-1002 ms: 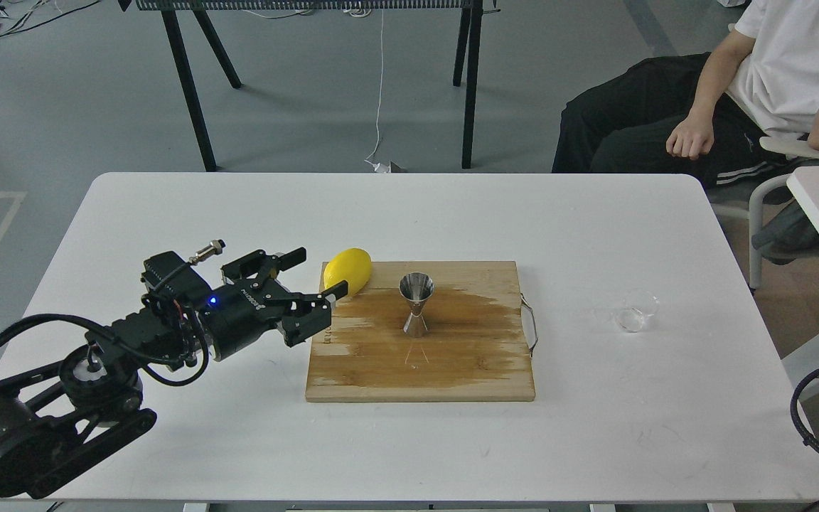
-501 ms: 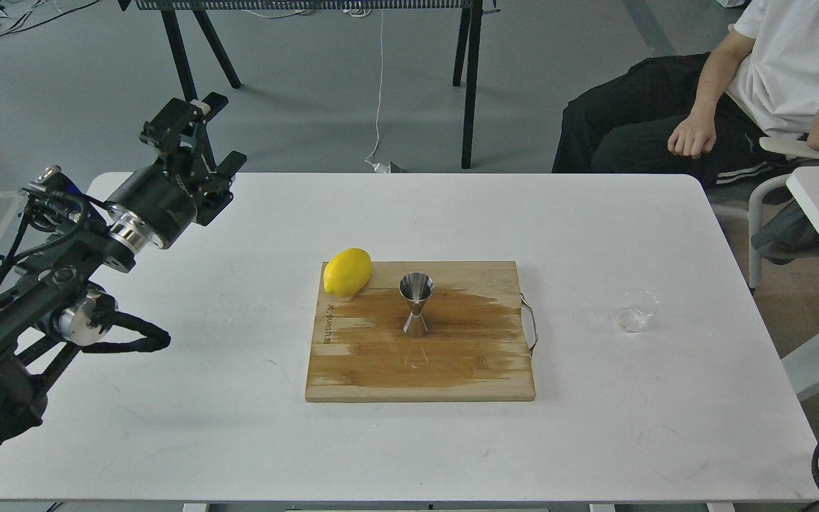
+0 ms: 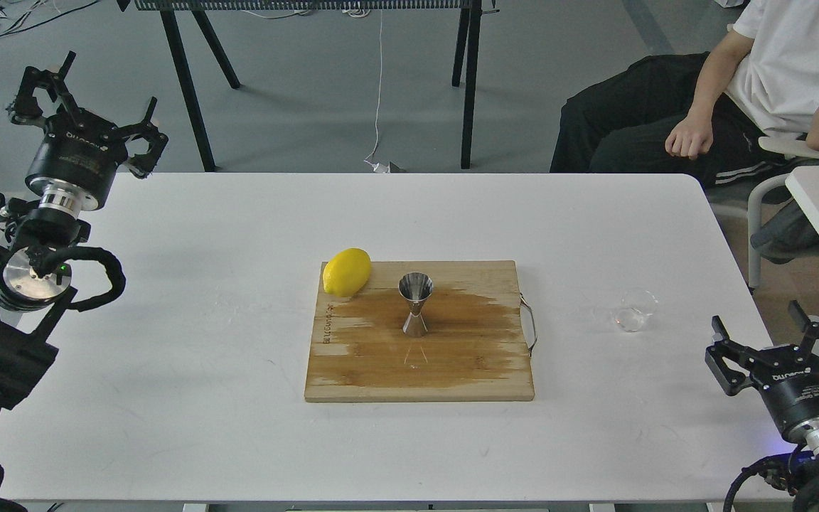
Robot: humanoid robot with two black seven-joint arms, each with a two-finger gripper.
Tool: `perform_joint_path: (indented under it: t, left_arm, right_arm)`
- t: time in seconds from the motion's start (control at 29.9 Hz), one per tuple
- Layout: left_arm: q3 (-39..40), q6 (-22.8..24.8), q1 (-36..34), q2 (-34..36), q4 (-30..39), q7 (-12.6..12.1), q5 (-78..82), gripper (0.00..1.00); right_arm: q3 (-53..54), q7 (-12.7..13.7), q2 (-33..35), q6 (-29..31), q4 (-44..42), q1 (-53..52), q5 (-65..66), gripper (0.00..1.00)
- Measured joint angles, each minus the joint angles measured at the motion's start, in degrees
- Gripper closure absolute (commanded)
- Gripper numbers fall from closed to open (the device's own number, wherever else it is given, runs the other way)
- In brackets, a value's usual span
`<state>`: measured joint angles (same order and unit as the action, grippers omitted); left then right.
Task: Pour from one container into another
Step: 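Move the right gripper toward the small clear glass cup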
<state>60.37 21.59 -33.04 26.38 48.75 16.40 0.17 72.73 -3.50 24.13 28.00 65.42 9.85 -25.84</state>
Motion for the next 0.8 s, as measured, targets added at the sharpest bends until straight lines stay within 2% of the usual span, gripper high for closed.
perform_joint_path:
  t: [0.13, 0.27, 0.47, 0.8]
  left_arm:
    - [-0.5, -0.2, -0.1, 0.0, -0.3, 0.1, 0.1, 0.00]
    - [-0.6, -0.4, -0.5, 0.1, -0.3, 0.5, 0.1, 0.00]
    - [-0.6, -0.4, -0.6, 0.5, -0.3, 0.7, 0.1, 0.00]
    - [-0.5, -0.3, 0.0, 0.6, -0.3, 0.8, 0.2, 0.00]
  right_arm:
    - [-1.0, 0.6, -2.0, 0.0, -2.9, -1.2, 0.1, 0.02]
    - [-4.7, 2.1, -3.7, -0.4, -4.8, -7.2, -0.2, 0.01]
    - [-5.7, 6.2, -6.9, -8.8, -3.9, -11.6, -0.4, 0.01]
    - [-5.0, 7.0, -9.3, -10.2, -6.4, -11.4, -0.3, 0.00]
